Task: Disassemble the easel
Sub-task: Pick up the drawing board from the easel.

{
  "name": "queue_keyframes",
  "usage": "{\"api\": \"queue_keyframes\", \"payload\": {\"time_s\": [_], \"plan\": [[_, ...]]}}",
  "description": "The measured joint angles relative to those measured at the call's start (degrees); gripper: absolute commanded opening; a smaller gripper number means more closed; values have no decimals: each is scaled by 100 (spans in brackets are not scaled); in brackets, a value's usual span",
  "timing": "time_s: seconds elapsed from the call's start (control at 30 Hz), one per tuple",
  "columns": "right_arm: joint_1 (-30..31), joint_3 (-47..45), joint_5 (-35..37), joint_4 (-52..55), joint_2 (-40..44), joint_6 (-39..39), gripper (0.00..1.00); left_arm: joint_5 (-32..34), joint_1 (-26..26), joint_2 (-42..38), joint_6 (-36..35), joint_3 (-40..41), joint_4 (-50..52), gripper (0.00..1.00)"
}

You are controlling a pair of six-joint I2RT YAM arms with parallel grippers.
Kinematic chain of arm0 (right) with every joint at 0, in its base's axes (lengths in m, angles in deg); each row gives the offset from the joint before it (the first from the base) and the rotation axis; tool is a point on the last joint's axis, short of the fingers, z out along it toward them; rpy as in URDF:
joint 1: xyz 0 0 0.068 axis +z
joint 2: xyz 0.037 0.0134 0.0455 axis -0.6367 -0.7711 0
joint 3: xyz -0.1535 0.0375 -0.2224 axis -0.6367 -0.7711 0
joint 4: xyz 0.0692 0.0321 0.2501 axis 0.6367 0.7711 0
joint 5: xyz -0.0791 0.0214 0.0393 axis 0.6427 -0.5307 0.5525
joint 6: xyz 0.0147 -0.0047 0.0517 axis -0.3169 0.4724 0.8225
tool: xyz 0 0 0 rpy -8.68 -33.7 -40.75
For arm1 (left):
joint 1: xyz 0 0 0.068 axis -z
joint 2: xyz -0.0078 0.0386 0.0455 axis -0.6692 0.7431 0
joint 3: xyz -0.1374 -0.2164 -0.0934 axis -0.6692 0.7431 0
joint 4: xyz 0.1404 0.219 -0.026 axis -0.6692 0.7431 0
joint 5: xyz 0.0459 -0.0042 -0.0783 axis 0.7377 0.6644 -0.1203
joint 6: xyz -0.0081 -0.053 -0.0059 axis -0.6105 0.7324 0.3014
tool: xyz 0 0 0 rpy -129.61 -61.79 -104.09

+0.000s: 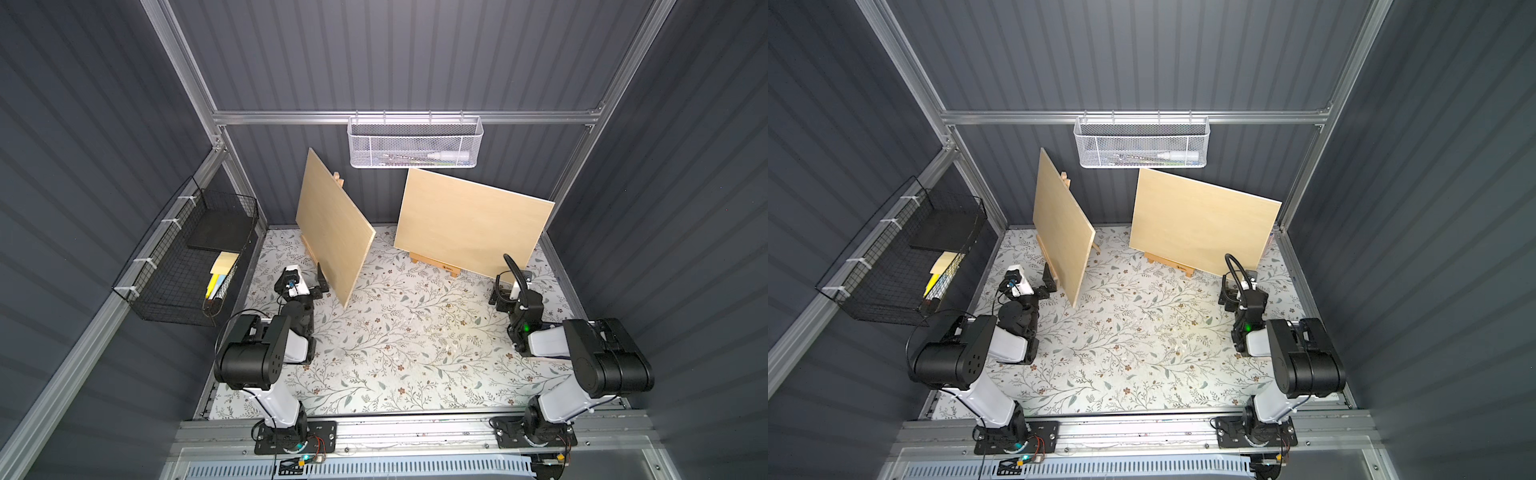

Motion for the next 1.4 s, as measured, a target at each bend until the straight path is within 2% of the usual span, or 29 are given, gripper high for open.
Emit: {"api": "queue_keyframes", "payload": {"time_s": [0.27, 0.4, 0.5, 0.63, 0.7, 0.8, 0.93, 1.1, 1.23, 1.4], "plan": [[0, 0, -7, 0, 0, 0, 99, -11, 0, 0, -2, 0, 0, 99], [11, 0, -334, 15, 70, -173, 99, -94, 83, -111, -94, 245, 7, 99], [212, 17, -437, 284, 553, -461, 99, 15, 273, -693, -131, 562, 133, 99], [638, 374, -699, 1285, 1840, -507, 99, 251, 603, -2083, -133, 282, 839, 99], [721, 699, -798, 1770, 2452, -219, 99, 400, 850, -2695, -94, 11, 1248, 100], [739, 1250, -852, 2361, 3053, 640, 99, 452, 1152, -3536, 496, -234, 1729, 99], [728, 1628, -1294, 3034, 3300, 1462, 99, 179, 1167, -4183, 1355, -492, 2533, 99], [675, 1445, -1578, 3545, 3508, 2555, 99, -645, 1163, -4247, 1954, -730, 3263, 99], [570, 1353, -1683, 3751, 3613, 3080, 99, -1145, 1163, -4157, 2371, -352, 3462, 99], [636, 1366, -2009, 3904, 3628, 3324, 99, -1458, 1163, -4356, 2645, 205, 3547, 99]]}}
